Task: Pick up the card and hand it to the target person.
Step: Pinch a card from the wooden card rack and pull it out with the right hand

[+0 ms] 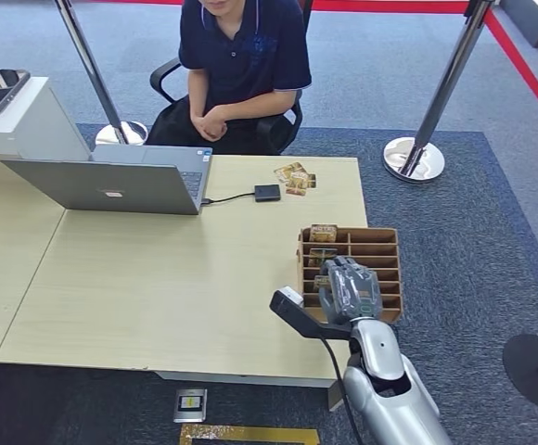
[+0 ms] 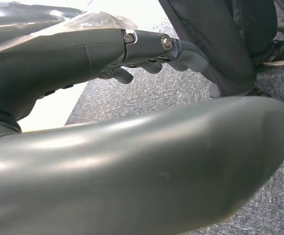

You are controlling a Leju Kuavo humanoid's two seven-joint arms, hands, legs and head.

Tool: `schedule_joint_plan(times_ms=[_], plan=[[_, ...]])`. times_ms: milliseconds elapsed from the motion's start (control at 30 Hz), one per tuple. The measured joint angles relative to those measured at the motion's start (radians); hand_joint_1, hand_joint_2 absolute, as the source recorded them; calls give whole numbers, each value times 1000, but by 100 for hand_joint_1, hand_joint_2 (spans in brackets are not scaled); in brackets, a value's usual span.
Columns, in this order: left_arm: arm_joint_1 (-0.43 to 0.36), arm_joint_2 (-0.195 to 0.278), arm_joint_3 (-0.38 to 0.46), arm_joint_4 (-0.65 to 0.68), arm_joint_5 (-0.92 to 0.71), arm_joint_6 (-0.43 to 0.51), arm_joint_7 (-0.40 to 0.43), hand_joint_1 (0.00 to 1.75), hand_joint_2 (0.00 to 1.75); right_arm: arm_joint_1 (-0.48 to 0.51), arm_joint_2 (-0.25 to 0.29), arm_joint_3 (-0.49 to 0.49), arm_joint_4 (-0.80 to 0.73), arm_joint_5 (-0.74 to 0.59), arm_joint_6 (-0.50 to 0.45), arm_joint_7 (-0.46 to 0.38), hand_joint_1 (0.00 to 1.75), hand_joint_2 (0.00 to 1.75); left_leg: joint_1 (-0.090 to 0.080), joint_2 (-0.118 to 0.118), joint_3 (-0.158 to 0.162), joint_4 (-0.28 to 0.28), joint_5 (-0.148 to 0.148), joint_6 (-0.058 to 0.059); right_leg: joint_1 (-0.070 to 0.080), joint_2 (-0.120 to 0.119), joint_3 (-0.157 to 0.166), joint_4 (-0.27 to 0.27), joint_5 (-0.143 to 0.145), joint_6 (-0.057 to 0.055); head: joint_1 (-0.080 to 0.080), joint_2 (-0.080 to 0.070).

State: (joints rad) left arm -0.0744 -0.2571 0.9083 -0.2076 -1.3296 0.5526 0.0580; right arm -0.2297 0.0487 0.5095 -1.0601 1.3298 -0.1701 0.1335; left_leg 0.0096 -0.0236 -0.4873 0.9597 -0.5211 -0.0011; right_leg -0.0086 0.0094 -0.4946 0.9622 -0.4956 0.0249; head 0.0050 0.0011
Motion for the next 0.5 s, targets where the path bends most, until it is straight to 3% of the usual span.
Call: schedule_joint_plan(times_ms=[167, 500], plan=[[0, 0, 0, 0, 0, 0, 0, 0, 0, 1, 0, 1, 3, -1, 1, 0, 127, 175, 0, 0, 0, 0, 0, 0, 0, 0, 0, 0, 0, 0, 0, 0], [0, 0, 0, 0, 0, -4, 0, 0, 0, 3, 0, 6, 5, -1, 0, 1, 129, 175, 0, 0, 0, 0, 0, 0, 0, 0, 0, 0, 0, 0, 0, 0]])
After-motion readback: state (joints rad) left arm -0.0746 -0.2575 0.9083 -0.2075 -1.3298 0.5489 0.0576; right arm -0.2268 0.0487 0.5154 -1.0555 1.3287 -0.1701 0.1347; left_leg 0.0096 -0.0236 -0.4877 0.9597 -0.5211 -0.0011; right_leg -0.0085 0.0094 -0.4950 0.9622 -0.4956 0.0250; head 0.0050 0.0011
